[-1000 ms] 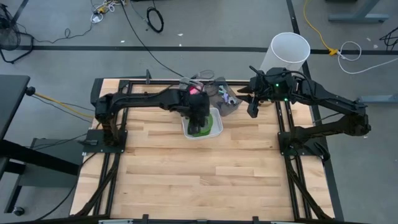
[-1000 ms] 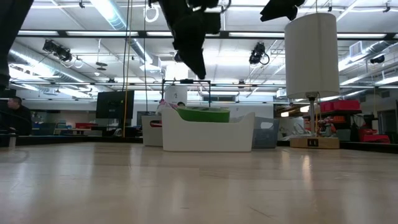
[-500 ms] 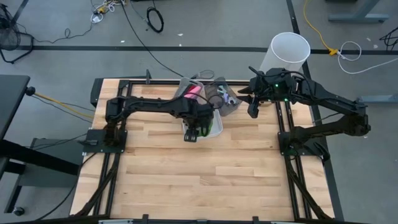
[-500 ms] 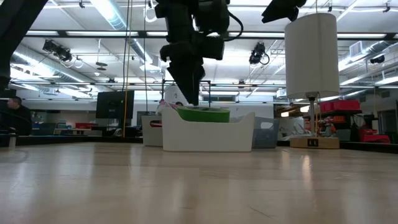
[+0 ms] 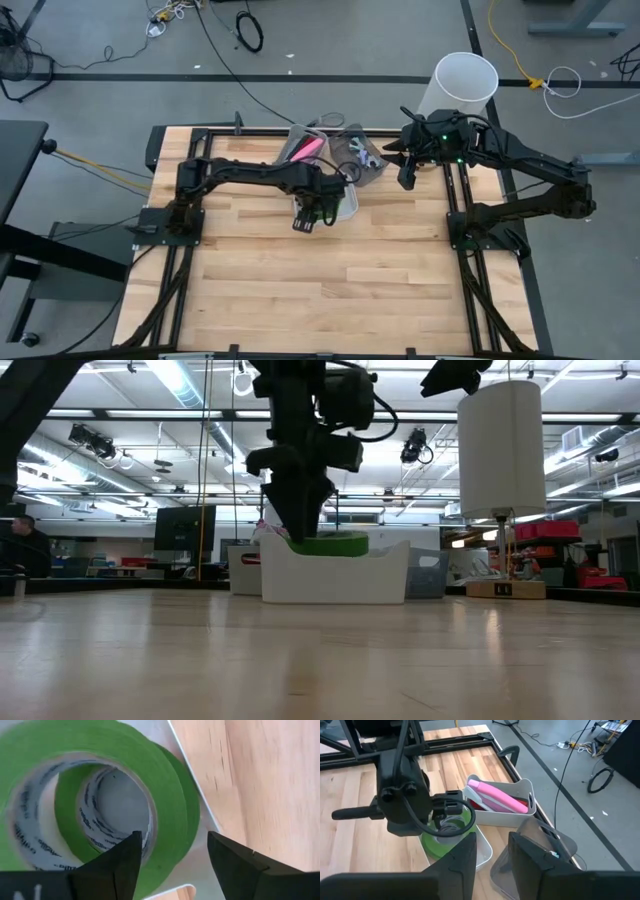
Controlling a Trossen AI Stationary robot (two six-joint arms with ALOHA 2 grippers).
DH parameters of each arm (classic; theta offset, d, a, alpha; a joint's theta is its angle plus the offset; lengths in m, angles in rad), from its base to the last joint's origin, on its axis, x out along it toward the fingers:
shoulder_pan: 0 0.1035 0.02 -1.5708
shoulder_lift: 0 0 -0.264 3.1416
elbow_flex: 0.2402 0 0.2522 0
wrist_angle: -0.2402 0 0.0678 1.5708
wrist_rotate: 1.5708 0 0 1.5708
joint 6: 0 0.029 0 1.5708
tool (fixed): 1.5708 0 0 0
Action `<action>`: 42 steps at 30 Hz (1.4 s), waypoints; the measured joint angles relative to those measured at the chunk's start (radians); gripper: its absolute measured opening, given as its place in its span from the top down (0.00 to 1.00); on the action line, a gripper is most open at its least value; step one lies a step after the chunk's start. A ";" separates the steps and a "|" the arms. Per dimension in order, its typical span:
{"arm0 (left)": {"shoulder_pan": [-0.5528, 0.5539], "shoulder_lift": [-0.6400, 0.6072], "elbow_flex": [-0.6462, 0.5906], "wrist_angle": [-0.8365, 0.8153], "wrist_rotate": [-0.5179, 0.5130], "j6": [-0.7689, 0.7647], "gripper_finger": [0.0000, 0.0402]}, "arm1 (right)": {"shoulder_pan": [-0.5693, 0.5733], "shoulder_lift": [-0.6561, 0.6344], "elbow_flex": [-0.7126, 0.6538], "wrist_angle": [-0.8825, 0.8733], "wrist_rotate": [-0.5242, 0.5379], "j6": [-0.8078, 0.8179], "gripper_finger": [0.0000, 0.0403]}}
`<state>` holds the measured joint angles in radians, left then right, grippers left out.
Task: Pick and place Stapler, Stapler remover, tape
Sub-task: Put the green tape into the white bin, then return to Home Position
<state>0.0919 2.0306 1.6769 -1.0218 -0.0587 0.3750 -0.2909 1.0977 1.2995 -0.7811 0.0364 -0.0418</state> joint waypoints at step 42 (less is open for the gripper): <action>-0.001 -0.015 0.013 -0.031 -0.048 -0.080 0.47 | 0.000 0.000 0.000 0.004 0.000 0.003 0.72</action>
<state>0.0906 2.0152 1.6901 -1.0532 -0.1063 0.2953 -0.2909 1.0977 1.2995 -0.7776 0.0364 -0.0383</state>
